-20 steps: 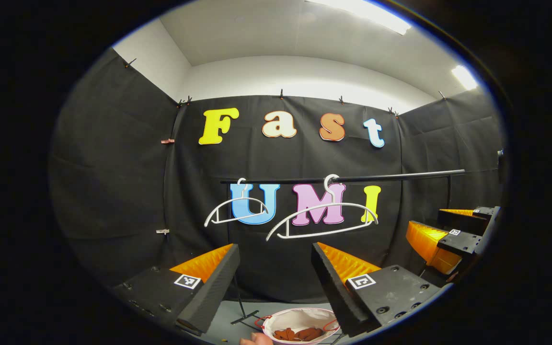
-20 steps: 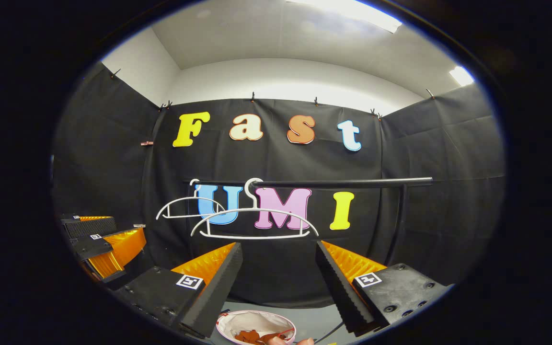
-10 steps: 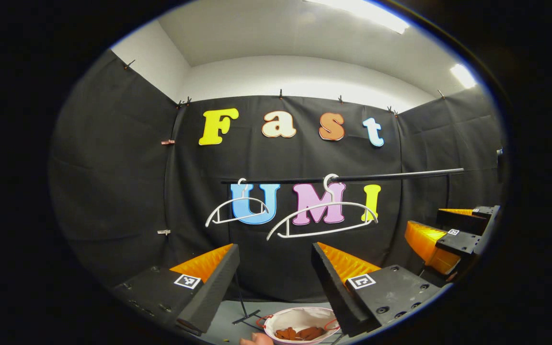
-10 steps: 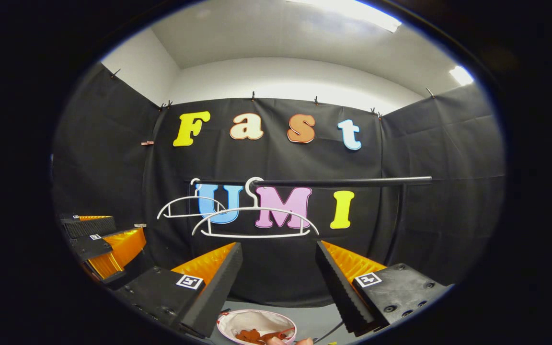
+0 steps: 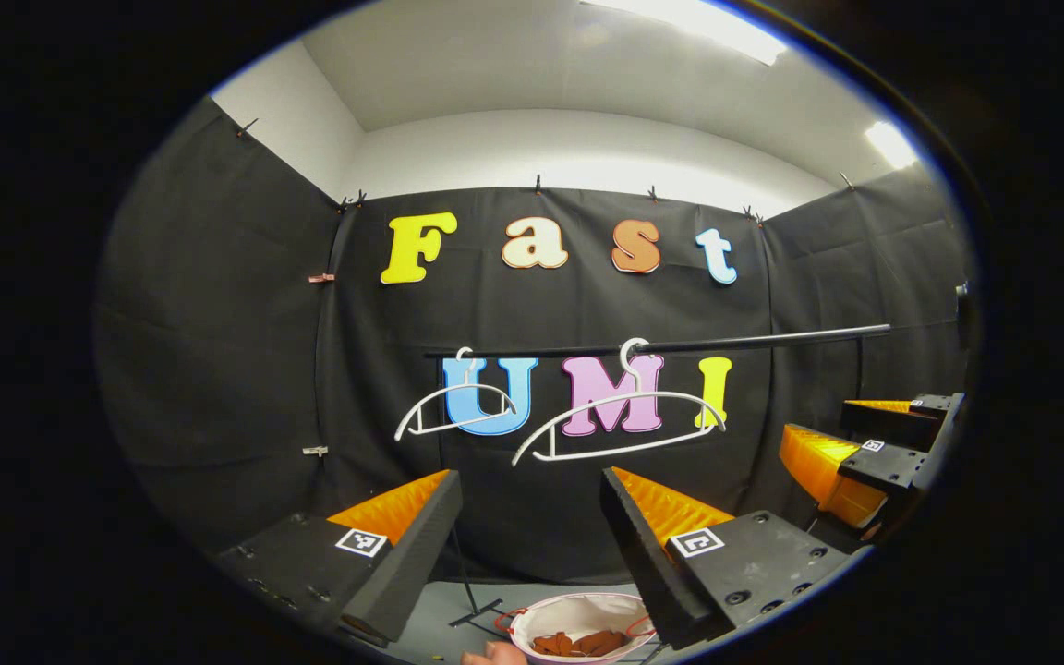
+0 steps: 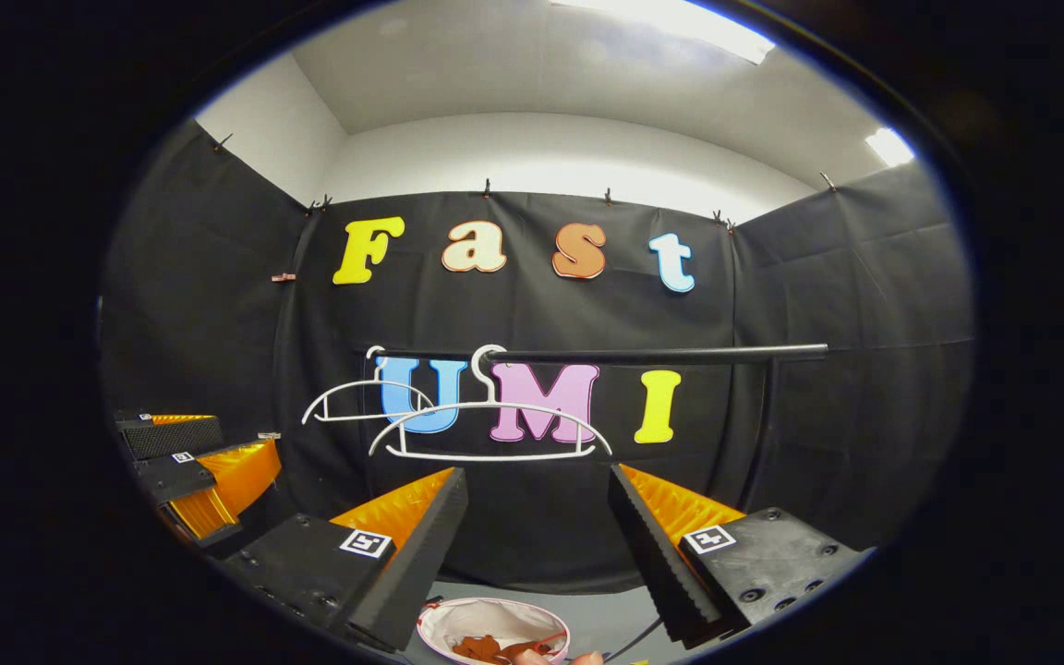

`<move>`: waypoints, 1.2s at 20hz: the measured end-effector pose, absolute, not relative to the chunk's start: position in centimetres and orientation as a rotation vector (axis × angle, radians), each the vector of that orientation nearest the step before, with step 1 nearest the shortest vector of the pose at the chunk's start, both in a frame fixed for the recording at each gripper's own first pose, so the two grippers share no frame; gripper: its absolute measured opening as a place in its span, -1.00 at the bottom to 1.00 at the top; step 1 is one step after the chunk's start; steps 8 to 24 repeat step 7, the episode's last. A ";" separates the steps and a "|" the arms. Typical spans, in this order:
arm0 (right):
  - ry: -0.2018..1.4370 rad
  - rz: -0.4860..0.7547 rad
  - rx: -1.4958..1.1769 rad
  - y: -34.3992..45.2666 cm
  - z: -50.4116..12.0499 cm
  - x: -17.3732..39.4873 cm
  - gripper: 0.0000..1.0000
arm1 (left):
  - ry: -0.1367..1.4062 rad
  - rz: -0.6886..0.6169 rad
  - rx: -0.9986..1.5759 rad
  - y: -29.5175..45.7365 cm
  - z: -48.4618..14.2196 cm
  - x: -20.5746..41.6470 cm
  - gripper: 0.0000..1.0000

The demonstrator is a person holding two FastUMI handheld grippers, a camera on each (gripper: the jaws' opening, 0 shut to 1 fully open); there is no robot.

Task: Grasp the clothes on the hanger with both hands and then place them into the laundry hamper below.

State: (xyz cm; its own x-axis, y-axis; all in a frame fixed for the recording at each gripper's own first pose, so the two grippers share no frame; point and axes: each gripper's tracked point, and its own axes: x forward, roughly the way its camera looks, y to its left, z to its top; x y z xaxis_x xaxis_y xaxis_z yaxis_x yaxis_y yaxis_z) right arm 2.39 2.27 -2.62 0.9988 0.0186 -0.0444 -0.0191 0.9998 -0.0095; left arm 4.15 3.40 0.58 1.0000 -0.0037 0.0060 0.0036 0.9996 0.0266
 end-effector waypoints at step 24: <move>0.041 0.016 -0.010 2.1 -2.5 2.1 0.90 | -0.017 0.004 0.025 3.5 0.8 3.8 0.84</move>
